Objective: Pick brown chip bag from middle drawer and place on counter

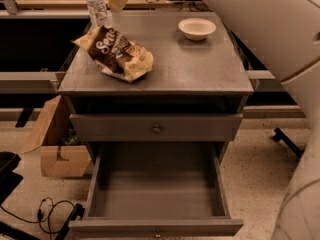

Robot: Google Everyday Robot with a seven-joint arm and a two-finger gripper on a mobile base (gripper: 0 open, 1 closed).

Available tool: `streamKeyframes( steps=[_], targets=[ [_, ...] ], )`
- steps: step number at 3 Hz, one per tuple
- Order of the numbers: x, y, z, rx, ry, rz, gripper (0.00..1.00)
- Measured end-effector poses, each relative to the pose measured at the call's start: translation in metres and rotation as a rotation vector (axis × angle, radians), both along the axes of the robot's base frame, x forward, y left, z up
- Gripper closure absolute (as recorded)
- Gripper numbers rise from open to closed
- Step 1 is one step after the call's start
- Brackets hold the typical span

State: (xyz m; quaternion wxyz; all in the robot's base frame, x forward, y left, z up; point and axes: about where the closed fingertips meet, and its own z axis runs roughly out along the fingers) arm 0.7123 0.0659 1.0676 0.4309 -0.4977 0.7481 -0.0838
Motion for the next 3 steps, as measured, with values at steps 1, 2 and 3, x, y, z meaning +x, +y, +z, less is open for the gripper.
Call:
streamKeyframes(
  steps=[1, 2, 3],
  targets=[
    [0.0, 0.0, 0.0, 0.0, 0.0, 0.0, 0.0],
    [0.0, 0.0, 0.0, 0.0, 0.0, 0.0, 0.0],
    [-0.006, -0.029, 0.012, 0.085, -0.028, -0.051, 0.0]
  ],
)
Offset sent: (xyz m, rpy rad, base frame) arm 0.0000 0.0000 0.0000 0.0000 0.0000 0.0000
